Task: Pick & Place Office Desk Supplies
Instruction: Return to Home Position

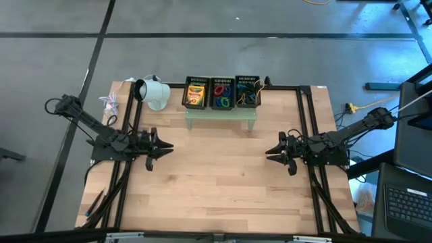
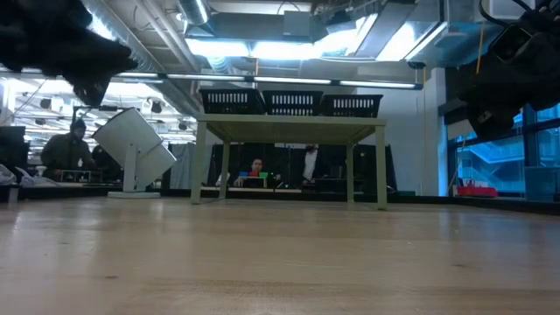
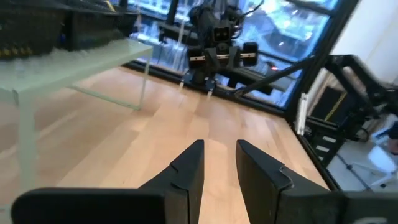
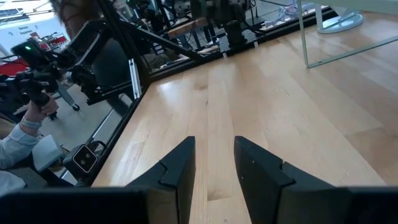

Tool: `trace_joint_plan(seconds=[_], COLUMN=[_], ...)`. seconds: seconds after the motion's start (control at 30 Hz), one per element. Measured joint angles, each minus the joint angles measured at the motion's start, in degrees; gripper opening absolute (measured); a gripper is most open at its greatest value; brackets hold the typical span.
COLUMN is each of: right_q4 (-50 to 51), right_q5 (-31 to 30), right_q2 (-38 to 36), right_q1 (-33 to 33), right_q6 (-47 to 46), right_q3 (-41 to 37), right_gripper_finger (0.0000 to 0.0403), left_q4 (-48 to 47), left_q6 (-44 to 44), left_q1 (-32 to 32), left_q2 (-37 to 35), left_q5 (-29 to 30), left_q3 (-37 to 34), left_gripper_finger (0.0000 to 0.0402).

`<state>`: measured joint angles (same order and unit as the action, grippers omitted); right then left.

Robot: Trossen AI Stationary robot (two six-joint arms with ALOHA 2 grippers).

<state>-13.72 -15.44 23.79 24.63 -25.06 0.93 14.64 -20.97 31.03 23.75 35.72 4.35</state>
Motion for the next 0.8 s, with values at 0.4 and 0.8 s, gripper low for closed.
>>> trace_joint_plan(seconds=[0.4,0.8], right_q4=[0.0,0.02], right_q5=[-1.37,-16.54], right_q2=[0.02,0.02], right_q1=[0.0,0.0], right_q6=[0.02,1.91], right_q3=[0.0,0.0], right_gripper_finger=[0.0115,0.0115], left_q4=[14.75,0.7], left_q6=[18.08,18.85], left_q1=[-0.04,-0.04], left_q2=[-4.29,-8.65], left_q5=[1.3,12.62], left_q3=[-3.41,-3.42], left_gripper_finger=[0.0087,0.0086])
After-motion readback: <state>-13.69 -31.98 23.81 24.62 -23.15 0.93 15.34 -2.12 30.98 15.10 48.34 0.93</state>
